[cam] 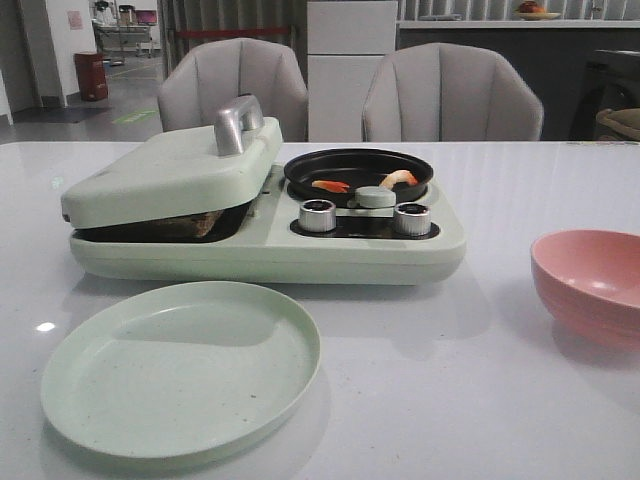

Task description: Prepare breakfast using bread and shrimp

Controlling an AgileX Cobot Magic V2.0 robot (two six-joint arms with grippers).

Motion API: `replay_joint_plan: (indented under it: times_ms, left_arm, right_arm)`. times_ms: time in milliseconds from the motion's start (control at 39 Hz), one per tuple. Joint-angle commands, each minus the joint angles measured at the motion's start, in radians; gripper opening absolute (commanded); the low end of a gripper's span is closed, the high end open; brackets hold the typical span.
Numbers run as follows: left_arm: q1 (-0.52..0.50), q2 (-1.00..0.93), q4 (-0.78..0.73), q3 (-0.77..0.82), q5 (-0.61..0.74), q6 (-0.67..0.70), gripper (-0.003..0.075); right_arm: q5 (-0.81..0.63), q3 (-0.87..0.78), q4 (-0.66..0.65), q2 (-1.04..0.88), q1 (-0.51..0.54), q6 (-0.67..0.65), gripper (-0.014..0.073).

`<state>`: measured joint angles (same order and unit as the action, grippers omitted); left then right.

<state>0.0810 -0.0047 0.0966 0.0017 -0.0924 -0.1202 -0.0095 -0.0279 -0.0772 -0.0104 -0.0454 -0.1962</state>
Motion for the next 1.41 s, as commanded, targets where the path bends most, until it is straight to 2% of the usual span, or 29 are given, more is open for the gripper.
replay_joint_plan:
  times_ms: [0, 308, 488, 539, 719, 1386]
  left_arm:
    - [0.0, -0.017, 0.001, 0.029, 0.092, 0.009, 0.0098]
    - [0.0, -0.017, 0.001, 0.029, 0.092, 0.009, 0.0098]
    - [0.0, -0.017, 0.001, 0.029, 0.092, 0.009, 0.0098]
    - [0.0, -0.017, 0.001, 0.029, 0.092, 0.009, 0.0098]
    - [0.0, -0.017, 0.001, 0.029, 0.092, 0.009, 0.0098]
    - [0.0, -0.017, 0.001, 0.029, 0.092, 0.009, 0.0098]
  right_arm:
    - [-0.07, 0.017, 0.004, -0.021, 0.005, -0.003, 0.0022]
    - [-0.067, 0.017, 0.021, -0.021, 0.005, 0.015, 0.0022]
    - [-0.042, 0.017, 0.194, -0.021, 0.005, 0.213, 0.0022]
    - [-0.049, 0.017, 0.197, -0.021, 0.005, 0.238, 0.0022]
    - [-0.089, 0.017, 0.176, -0.022, 0.027, 0.24, 0.0022]
    - [-0.091, 0.017, 0.17, -0.022, 0.034, 0.24, 0.0022]
